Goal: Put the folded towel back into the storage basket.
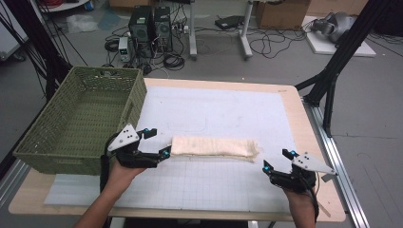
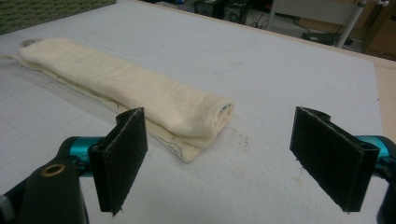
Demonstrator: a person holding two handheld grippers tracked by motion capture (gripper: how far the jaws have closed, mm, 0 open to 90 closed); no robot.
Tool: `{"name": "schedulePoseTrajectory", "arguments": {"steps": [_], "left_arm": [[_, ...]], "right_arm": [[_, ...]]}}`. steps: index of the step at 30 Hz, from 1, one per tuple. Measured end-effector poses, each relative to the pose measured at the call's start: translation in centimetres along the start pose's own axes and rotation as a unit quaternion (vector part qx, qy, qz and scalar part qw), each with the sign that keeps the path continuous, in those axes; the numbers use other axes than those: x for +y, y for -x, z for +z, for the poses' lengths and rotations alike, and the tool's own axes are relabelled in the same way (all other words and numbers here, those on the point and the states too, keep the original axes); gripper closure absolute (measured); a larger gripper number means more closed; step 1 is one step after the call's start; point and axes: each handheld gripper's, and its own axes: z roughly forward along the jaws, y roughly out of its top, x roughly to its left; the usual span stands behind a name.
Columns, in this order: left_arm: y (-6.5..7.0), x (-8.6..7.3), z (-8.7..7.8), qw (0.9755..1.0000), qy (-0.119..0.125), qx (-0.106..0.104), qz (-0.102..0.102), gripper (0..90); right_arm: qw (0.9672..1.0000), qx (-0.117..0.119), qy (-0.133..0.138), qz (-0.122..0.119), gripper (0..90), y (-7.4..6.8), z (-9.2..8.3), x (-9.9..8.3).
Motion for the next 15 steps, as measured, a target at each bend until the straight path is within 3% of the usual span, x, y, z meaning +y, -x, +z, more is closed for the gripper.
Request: {"name": "schedulePoseTrajectory", "arguments": {"steps": [10, 15], "left_arm": [[-0.5, 1.2, 1.9, 0.9998, -0.010, -0.001, -0.016, 16.2], [-0.9, 1.5, 3.0, 0.9994, -0.029, 0.002, -0.015, 16.4]], "right_arm": [[1.0000, -0.002, 0.006, 0.004, 17.8, -0.1, 0.0, 0.0], [1.0000, -0.004, 0.006, 0.003, 17.8, 0.0, 0.0, -0.1]]}}
